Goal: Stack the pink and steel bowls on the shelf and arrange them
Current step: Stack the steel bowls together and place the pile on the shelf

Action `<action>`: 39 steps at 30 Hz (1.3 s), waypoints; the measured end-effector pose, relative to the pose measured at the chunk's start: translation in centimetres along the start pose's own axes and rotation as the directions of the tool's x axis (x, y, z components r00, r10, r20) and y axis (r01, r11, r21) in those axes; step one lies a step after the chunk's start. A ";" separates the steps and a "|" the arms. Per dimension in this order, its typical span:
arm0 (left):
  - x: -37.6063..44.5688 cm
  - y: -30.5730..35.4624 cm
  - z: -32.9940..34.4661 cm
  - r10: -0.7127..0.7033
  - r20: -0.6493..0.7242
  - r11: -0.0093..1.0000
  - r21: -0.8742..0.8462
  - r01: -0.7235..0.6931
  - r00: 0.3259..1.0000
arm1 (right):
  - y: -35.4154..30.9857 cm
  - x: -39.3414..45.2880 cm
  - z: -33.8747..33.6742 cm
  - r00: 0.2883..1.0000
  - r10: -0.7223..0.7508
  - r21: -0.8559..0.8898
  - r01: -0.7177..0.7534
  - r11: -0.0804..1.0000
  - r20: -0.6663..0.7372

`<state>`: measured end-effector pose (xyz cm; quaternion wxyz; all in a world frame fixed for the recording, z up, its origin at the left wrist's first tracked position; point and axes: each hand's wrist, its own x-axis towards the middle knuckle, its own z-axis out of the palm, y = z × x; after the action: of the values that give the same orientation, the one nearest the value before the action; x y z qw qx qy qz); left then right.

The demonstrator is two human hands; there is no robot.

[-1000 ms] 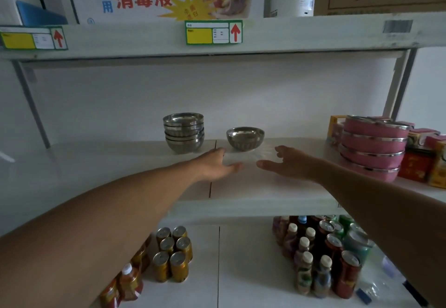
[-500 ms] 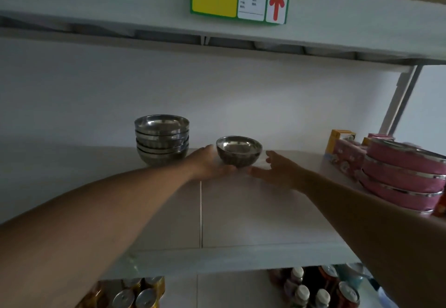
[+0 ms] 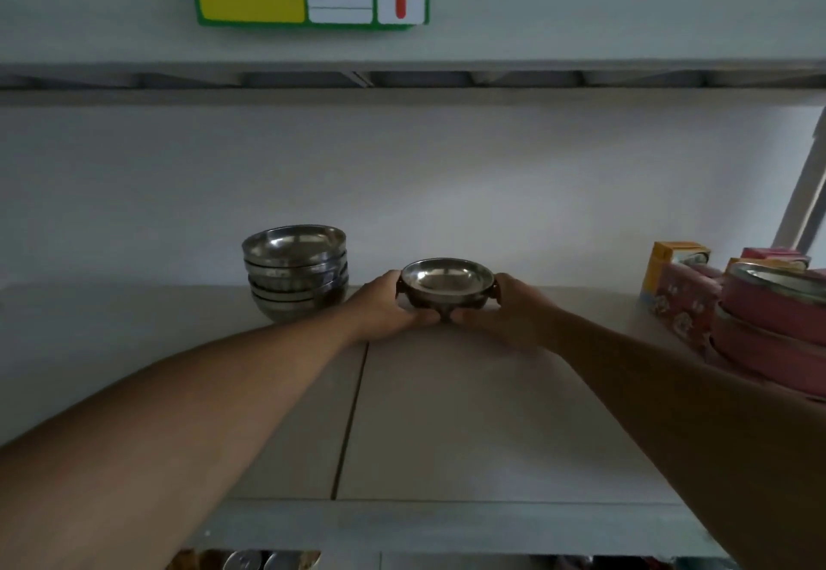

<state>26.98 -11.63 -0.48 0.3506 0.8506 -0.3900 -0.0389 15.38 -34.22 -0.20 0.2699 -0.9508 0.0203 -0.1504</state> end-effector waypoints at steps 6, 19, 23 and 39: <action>-1.0 3.4 -3.2 -0.066 -0.080 0.993 0.091 0.073 0.995 | -1.7 1.2 -3.3 0.988 -0.153 0.002 0.153 0.988 0.016; -7.8 4.6 -3.9 -0.093 -0.273 0.981 0.142 0.135 0.958 | -4.2 -0.4 -2.1 0.959 -0.261 0.122 0.248 0.961 0.105; -11.0 4.2 -3.8 -0.064 -0.223 0.993 0.087 0.085 0.973 | -5.7 -2.9 -1.1 0.954 -0.272 0.125 0.257 0.958 0.122; -25.5 2.7 -12.1 -0.079 -0.216 0.993 0.065 0.095 0.973 | -20.6 -8.7 4.1 0.951 -0.289 0.073 0.283 0.956 0.107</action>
<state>11.71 11.63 5.02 0.3563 0.8786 -0.3137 0.0518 7.44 -13.47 4.79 0.2729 -0.9429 -0.1377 -0.1325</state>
